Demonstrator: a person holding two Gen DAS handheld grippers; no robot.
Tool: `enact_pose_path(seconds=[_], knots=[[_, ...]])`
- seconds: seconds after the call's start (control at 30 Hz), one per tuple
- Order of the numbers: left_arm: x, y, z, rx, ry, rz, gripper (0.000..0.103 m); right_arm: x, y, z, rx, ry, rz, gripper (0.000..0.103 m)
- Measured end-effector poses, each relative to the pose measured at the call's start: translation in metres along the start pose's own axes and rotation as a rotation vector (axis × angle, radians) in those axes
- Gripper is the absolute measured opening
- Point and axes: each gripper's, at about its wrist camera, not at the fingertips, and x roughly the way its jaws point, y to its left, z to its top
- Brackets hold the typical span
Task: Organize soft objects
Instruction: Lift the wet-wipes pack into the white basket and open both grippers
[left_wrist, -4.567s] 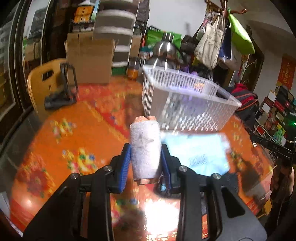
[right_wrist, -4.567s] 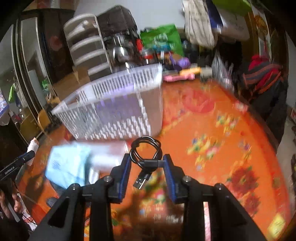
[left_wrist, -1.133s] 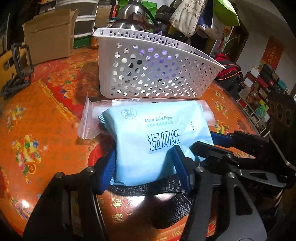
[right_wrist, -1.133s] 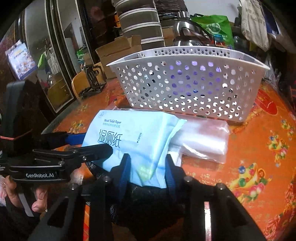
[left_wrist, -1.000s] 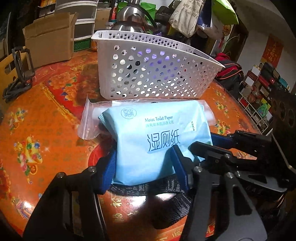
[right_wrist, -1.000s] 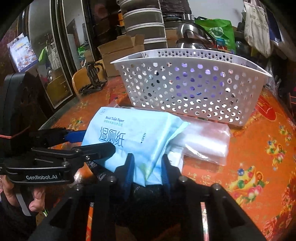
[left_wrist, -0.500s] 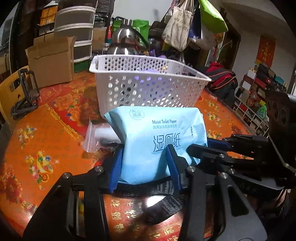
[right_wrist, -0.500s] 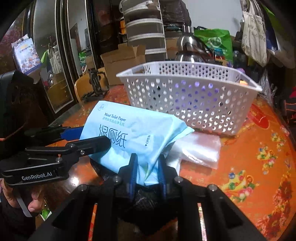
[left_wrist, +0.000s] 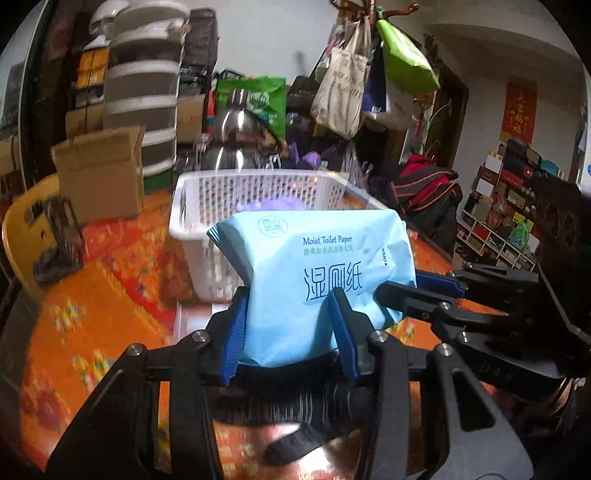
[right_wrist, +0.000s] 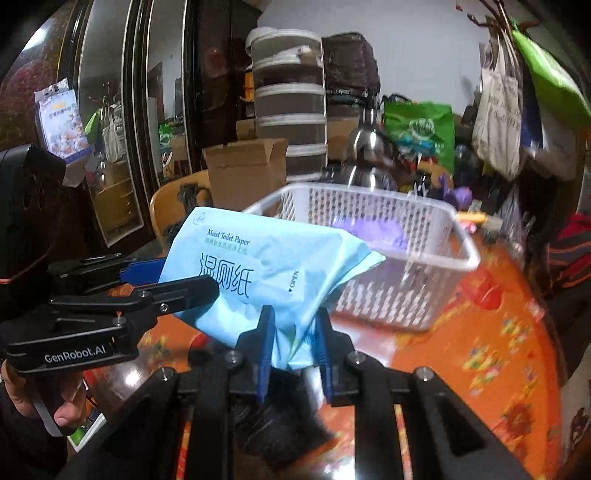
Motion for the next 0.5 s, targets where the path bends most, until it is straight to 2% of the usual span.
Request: enact_pose_path(seconds=[0.27, 0.5], knots=[[0.007, -0.008, 0.089, 0.019, -0.044, -0.022, 0.041, -0.018, -0.029, 0.073, -0.011, -0.066, -0.028, 0.02], [0.051, 0.002, 0.146, 0.002, -0.017, -0.026, 0.041, 0.001, -0.053, 0.124, -0.033, -0.06, -0.067, 0.02]])
